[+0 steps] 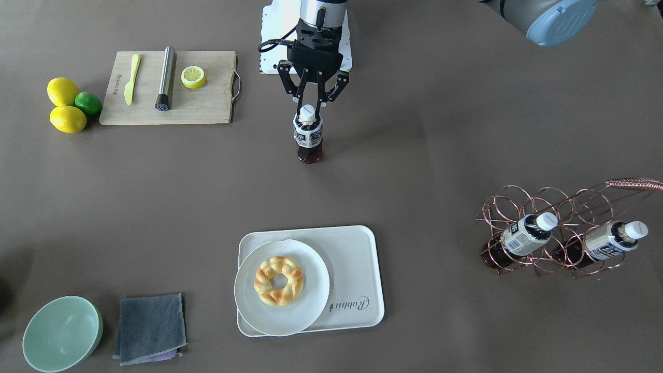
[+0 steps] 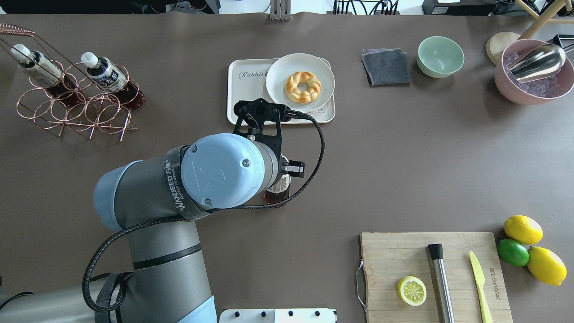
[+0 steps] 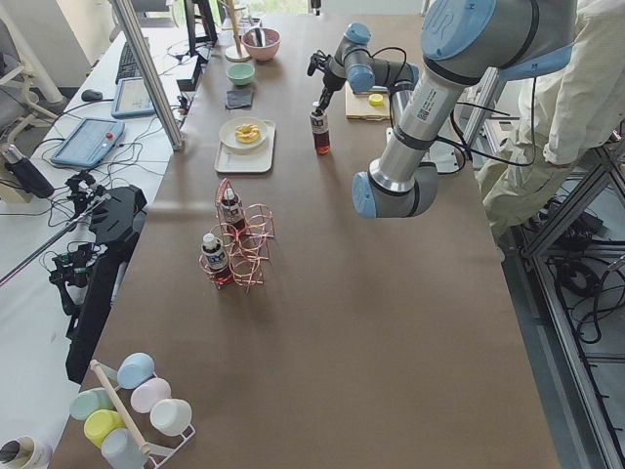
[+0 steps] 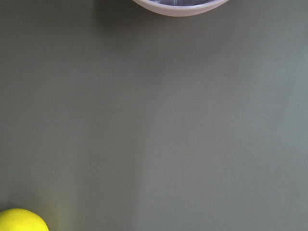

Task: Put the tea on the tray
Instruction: 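Carry the bottle with the left gripper and set it on the table near the tray, then open the left gripper and withdraw it while the right arm reaches toward the bottle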

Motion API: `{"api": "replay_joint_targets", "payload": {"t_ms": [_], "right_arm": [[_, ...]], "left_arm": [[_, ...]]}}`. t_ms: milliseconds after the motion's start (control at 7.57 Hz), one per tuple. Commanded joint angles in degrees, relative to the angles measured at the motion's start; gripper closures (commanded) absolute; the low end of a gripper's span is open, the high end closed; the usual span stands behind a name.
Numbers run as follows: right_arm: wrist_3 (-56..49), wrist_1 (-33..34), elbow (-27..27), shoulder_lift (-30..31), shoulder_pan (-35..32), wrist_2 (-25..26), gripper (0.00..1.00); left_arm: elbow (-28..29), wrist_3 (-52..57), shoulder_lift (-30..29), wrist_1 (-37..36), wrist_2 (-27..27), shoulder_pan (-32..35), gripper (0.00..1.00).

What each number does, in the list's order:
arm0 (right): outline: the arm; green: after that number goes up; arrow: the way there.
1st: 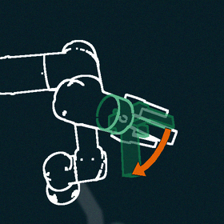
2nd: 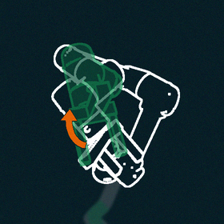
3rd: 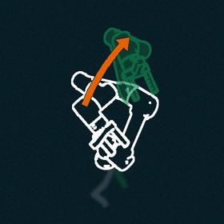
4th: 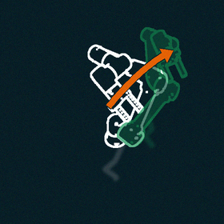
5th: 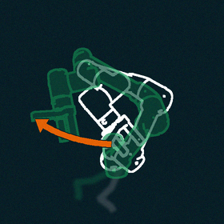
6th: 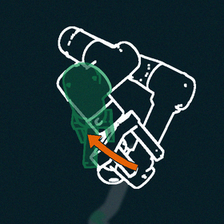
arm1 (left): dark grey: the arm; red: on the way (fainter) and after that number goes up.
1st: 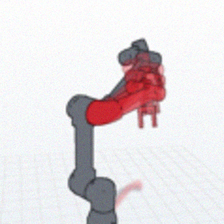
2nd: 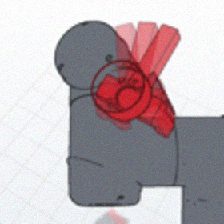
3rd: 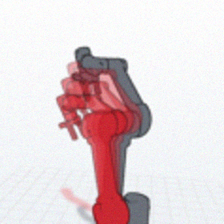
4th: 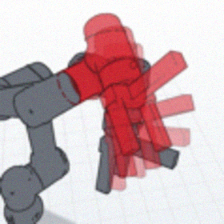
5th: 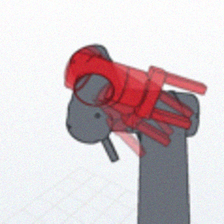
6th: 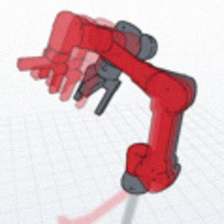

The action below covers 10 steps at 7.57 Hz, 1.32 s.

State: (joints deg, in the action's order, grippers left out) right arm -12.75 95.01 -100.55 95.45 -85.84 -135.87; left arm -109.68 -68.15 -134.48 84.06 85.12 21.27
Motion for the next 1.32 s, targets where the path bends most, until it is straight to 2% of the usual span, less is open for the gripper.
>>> {"api": "replay_joint_targets", "payload": {"t_ms": [0,132,397,529,661,793,925,1057,1190], "right_arm": [[0.09,0.00,-0.09,-0.09,-0.03,0.00,0.00],[0.35,0.00,-0.17,-0.17,0.06,0.00,0.00],[4.53,-0.09,-3.49,-1.84,-0.03,-1.92,0.00],[10.58,0.43,-7.34,-3.32,0.06,-2.20,0.00],[18.03,0.27,-9.82,-5.17,2.59,-2.55,0.00],[27.33,0.18,-13.32,-7.53,6.53,-2.64,0.00],[38.13,0.26,-17.10,-9.91,11.44,-2.03,0.00],[47.81,0.35,-20.01,-13.15,16.79,-1.33,0.00],[55.21,0.35,-22.47,-15.88,23.11,1.90,0.00]], "left_arm": [[0.35,-0.06,0.00,0.49,-0.22,-0.17,0.25],[0.35,-0.06,0.00,0.49,-0.22,-0.17,0.08],[-2.62,-0.15,0.00,-0.03,-0.04,0.00,0.04],[-5.25,0.12,0.44,-0.30,0.22,1.39,0.04],[-7.45,0.64,0.88,-3.95,3.01,4.89,0.04],[-10.35,1.34,3.06,-7.30,8.86,9.71,0.04],[-13.77,7.18,7.34,-7.50,14.14,14.37,0.04],[-16.59,13.33,13.39,-7.42,21.59,19.29,0.04],[-16.88,17.57,17.45,-7.24,28.19,25.52,0.04]]}}
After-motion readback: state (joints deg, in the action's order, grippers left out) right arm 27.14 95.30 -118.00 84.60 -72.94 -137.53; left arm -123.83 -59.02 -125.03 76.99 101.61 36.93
